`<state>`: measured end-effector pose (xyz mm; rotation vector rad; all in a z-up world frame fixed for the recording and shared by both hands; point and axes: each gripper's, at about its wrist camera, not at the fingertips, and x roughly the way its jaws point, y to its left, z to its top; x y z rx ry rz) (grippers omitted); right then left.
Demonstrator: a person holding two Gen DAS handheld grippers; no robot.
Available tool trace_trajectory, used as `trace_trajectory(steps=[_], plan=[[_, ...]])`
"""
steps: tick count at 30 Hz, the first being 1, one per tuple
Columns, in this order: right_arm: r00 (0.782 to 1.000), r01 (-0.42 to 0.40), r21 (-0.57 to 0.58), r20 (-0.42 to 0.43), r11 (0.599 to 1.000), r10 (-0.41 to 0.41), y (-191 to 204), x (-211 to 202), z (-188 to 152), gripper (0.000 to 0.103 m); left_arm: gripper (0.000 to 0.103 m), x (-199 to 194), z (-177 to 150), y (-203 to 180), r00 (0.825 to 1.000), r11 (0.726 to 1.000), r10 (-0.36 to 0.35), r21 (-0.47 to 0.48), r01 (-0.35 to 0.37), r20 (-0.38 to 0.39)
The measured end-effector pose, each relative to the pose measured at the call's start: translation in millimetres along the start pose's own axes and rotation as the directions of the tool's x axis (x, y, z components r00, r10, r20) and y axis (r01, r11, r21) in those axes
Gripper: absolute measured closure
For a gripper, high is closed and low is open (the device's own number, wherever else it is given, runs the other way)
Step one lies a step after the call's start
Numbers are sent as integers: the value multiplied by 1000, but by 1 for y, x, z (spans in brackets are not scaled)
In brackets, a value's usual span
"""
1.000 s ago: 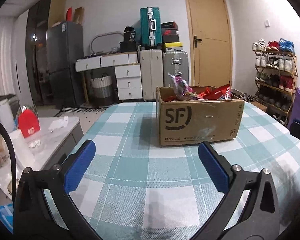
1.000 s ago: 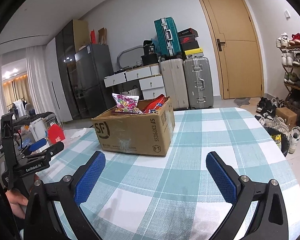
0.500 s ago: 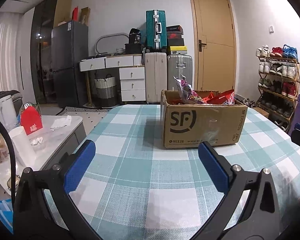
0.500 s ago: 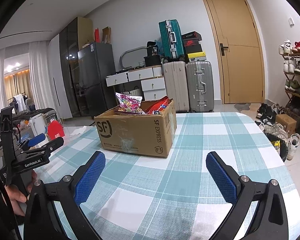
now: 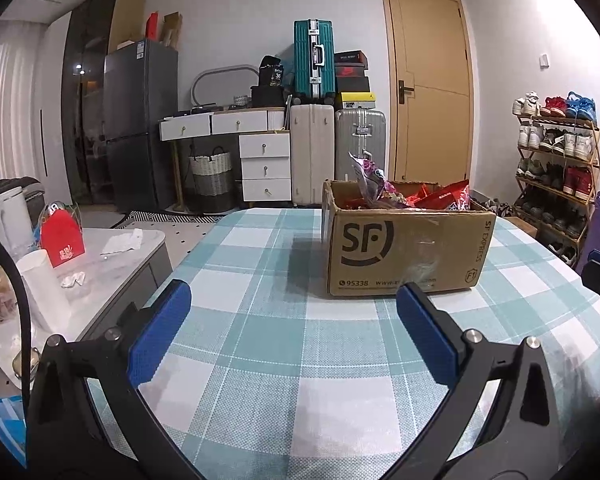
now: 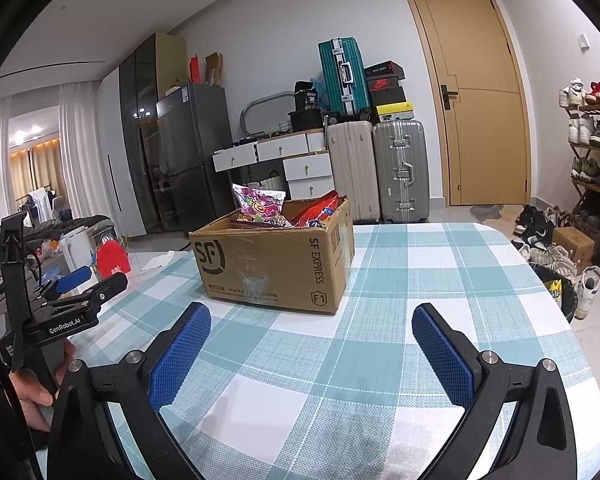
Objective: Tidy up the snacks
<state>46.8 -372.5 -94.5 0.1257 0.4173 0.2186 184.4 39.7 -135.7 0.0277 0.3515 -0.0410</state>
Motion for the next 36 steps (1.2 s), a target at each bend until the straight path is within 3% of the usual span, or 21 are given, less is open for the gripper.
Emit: trace_trajectory(steps=[36], plan=[[1000,13,3,-3,1000,-13,-1,-1,0,0,0,1,-2,-2,1000,1000,-3,7,3,-7]])
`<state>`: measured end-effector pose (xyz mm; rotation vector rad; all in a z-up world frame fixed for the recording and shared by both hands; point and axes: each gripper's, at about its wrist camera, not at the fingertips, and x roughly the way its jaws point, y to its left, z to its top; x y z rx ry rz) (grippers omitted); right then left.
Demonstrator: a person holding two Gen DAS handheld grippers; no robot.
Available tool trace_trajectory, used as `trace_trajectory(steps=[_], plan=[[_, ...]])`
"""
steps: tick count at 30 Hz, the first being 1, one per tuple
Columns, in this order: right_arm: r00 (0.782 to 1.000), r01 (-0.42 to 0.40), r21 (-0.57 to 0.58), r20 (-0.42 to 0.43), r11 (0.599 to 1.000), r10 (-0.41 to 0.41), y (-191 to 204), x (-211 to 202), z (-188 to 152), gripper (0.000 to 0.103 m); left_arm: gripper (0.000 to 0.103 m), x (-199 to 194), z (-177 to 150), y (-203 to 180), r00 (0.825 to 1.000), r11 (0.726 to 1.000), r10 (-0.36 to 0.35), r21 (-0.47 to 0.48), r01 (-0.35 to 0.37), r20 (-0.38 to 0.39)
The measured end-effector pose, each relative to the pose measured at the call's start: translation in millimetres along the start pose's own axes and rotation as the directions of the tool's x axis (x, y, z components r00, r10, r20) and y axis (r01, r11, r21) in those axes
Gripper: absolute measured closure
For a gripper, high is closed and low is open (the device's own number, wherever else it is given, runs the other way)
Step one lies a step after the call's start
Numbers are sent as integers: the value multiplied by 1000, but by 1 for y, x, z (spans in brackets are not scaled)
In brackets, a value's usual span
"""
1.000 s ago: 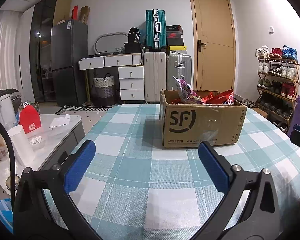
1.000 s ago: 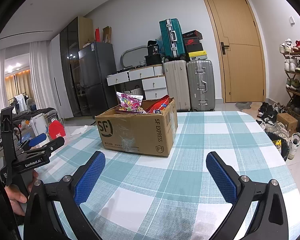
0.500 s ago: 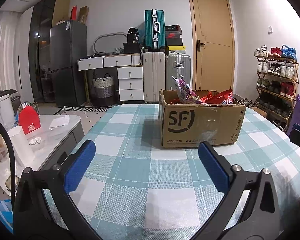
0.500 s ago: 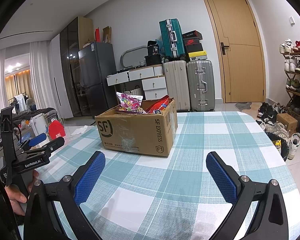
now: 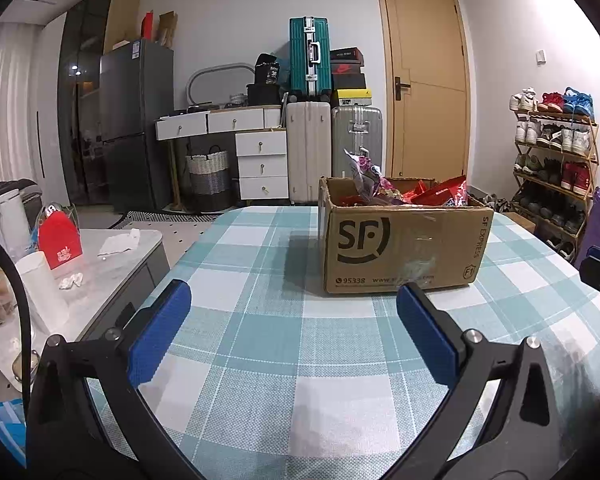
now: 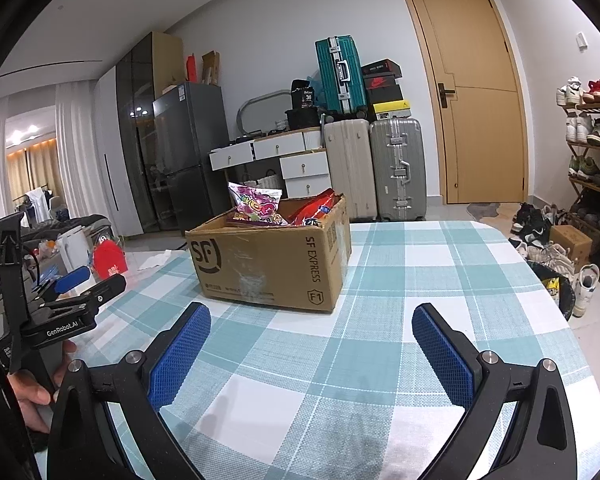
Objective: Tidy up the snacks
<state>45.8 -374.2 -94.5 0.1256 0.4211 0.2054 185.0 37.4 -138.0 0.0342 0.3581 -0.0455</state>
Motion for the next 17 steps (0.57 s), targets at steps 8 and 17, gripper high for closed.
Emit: trace_trajectory(steps=[8,17], plan=[[1000,-1,0,-1,1000,1,0,0,0,0,0,4,-1,1,1000,1000,19,-1,-19,-22],[1000,0,0,-1,1000,0,0,0,0,0,0,7,-3,1,999,999,32,-3,-32,-21]])
